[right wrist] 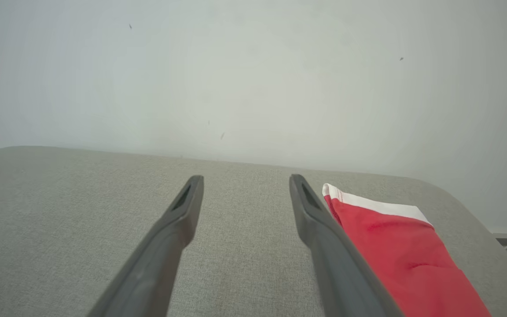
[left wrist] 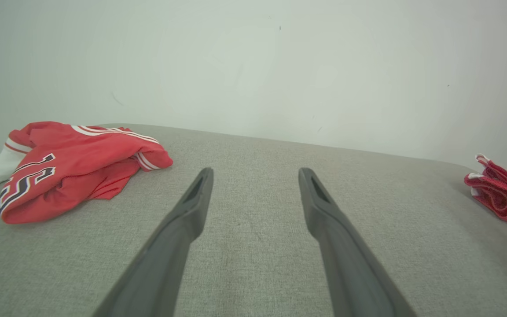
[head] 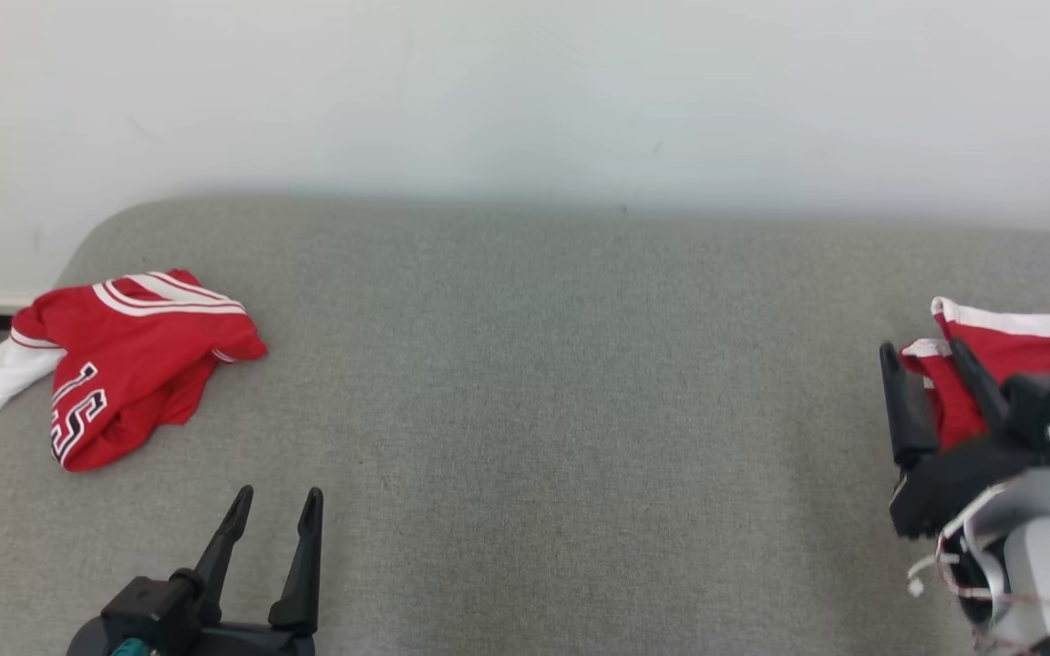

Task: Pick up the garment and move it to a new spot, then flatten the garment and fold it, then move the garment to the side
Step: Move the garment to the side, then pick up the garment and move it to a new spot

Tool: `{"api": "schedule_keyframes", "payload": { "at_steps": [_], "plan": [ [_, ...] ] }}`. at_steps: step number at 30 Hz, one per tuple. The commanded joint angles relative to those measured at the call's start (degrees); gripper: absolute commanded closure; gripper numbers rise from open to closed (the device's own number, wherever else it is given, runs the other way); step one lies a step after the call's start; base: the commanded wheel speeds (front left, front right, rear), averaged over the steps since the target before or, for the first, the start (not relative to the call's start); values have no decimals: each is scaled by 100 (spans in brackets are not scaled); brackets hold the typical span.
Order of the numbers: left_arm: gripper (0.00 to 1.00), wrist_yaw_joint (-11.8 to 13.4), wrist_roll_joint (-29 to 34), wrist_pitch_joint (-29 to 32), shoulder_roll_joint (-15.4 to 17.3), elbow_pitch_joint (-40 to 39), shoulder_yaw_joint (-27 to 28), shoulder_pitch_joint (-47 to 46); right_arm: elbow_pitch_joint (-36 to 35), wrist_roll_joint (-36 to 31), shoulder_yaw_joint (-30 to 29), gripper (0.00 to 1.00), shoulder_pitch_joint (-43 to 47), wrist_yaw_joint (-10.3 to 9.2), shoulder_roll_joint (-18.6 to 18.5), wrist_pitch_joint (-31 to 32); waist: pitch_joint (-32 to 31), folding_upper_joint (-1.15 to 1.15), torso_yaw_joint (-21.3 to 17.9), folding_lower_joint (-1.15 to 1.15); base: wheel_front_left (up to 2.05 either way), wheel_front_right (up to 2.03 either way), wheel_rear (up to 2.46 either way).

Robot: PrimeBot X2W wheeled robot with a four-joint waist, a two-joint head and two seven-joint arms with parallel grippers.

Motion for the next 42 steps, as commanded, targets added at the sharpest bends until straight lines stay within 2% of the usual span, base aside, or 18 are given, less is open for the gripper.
{"api": "schedule_keyframes", "payload": {
  "at_steps": [1,7,12,24,42],
  "plan": [
    [0,-10,-35,12,51,21,8,39,-104,85,-33,0,111,-6,35,-72,-113,1,15,1,0,0,0],
    [0,77,-84,24,87,175,58,53,-663,231,-380,0,707,-5,324,-252,-229,1,32,1,0,0,0],
    [0,116,-151,0,93,241,98,103,-853,249,-388,0,1047,-5,442,-316,-309,1,-11,1,0,0,0],
    [0,162,-244,38,190,267,121,221,-668,689,-133,0,1590,-5,467,-619,-433,1,-146,1,0,0,0],
    [0,201,-277,-36,289,248,53,244,-415,701,-2,0,1578,-5,466,-796,-415,1,-221,1,0,0,0]
  ]
}}
